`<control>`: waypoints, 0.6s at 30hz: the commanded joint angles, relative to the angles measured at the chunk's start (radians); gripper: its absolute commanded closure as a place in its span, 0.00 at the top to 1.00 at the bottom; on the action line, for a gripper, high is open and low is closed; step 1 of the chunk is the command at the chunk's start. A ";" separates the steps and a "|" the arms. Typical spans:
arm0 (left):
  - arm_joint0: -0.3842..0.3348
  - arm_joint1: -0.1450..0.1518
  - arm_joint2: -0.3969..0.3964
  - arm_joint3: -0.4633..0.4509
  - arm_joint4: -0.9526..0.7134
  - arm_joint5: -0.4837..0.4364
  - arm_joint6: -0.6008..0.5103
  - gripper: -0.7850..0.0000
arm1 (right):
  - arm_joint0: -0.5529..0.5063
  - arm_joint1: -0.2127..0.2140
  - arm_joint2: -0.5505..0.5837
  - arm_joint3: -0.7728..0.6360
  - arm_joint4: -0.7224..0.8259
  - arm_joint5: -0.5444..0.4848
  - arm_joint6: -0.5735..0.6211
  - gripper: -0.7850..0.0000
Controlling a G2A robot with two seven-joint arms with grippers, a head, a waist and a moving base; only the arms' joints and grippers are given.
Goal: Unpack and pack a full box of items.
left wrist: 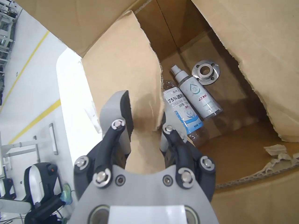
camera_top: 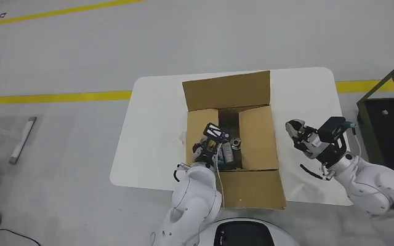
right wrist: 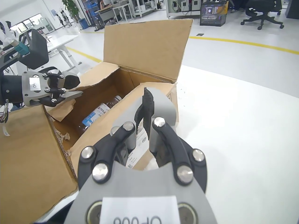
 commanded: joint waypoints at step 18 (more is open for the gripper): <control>-0.015 -0.015 -0.116 -0.125 -0.172 0.025 -0.039 1.00 | 0.093 -0.016 -0.051 0.040 0.094 -0.113 0.154 0.00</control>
